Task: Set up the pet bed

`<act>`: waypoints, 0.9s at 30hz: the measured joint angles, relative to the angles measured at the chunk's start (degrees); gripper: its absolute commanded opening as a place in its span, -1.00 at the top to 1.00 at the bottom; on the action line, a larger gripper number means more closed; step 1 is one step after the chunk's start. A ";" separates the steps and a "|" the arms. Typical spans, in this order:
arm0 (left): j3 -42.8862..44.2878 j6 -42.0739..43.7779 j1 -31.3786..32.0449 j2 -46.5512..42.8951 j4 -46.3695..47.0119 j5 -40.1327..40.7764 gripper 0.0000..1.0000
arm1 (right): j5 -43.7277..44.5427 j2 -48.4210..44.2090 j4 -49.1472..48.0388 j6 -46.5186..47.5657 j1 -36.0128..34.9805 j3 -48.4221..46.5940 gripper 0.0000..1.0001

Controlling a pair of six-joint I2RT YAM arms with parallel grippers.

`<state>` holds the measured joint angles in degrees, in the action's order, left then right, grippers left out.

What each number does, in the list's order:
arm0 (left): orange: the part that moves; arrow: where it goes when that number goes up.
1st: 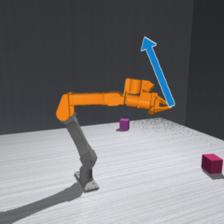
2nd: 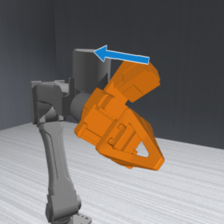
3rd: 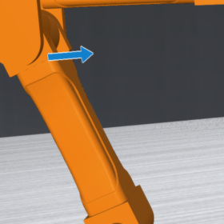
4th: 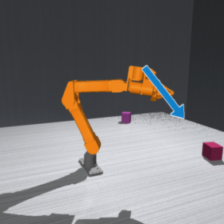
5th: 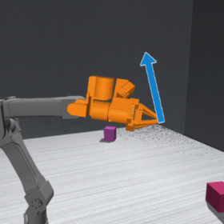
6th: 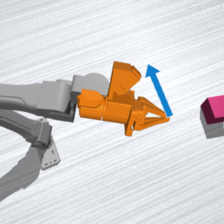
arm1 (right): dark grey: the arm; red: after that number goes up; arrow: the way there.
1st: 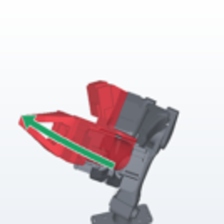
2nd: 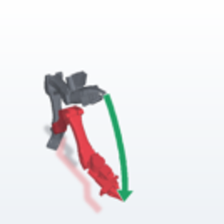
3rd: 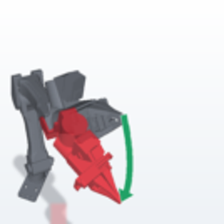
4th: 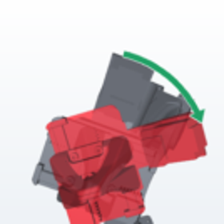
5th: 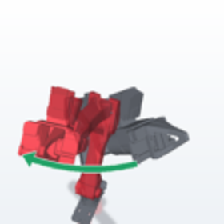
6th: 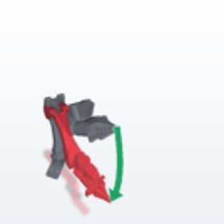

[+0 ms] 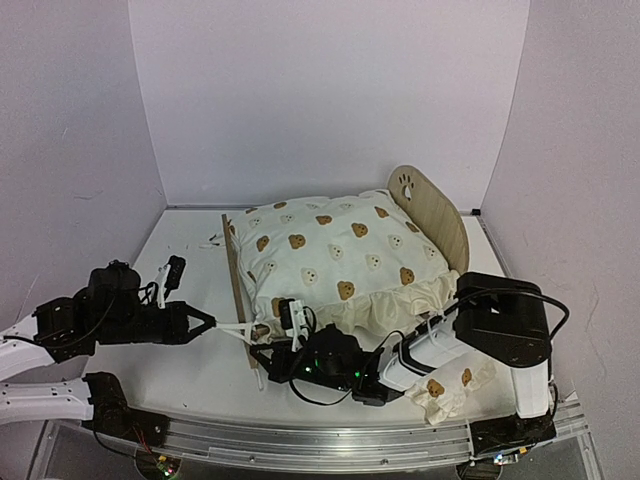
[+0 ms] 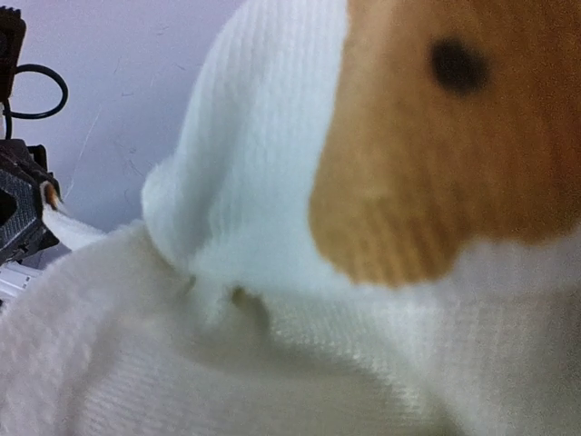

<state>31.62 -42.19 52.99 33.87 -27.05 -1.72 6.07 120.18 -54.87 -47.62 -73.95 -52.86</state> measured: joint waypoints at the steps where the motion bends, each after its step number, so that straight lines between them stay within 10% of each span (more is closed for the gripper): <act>1: -0.02 -1.49 0.00 -0.37 -0.46 0.09 1.00 | -0.11 -0.20 0.33 0.04 -0.02 0.00 1.00; 27: 1.79 -9.16 0.22 1.33 -6.25 1.46 1.00 | -1.62 -3.98 7.28 6.86 0.57 0.39 1.00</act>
<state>33.41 -51.35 53.21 35.20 -33.30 -0.25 4.45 116.20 -47.59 -40.75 -73.38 -52.47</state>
